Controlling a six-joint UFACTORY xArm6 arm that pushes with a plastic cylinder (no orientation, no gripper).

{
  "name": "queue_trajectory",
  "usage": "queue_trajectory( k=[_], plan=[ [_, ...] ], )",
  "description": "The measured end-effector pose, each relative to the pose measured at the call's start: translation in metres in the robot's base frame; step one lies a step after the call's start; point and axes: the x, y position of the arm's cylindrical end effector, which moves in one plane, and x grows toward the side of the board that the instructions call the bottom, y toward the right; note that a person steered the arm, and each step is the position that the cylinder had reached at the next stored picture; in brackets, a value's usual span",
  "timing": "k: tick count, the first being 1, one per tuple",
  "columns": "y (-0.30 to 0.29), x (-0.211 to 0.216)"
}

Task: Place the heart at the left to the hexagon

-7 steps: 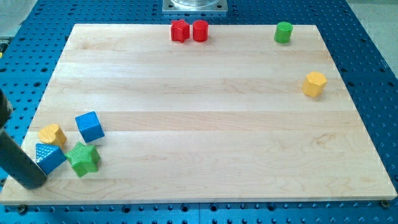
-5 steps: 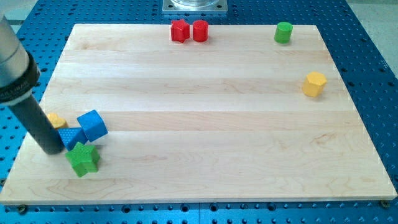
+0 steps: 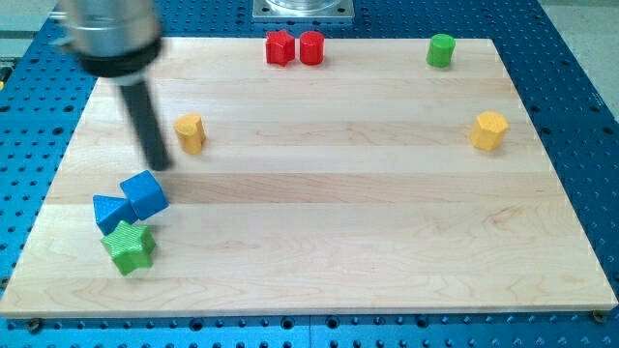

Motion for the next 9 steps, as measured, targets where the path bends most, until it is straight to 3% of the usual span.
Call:
queue_trajectory(
  k=[1,3,4,6,7,9],
  plan=[
    [-0.039,-0.025],
    [0.231,-0.03],
    [0.325,-0.03],
    [0.321,-0.053],
    [0.37,-0.058],
    [0.382,-0.074]
  ],
)
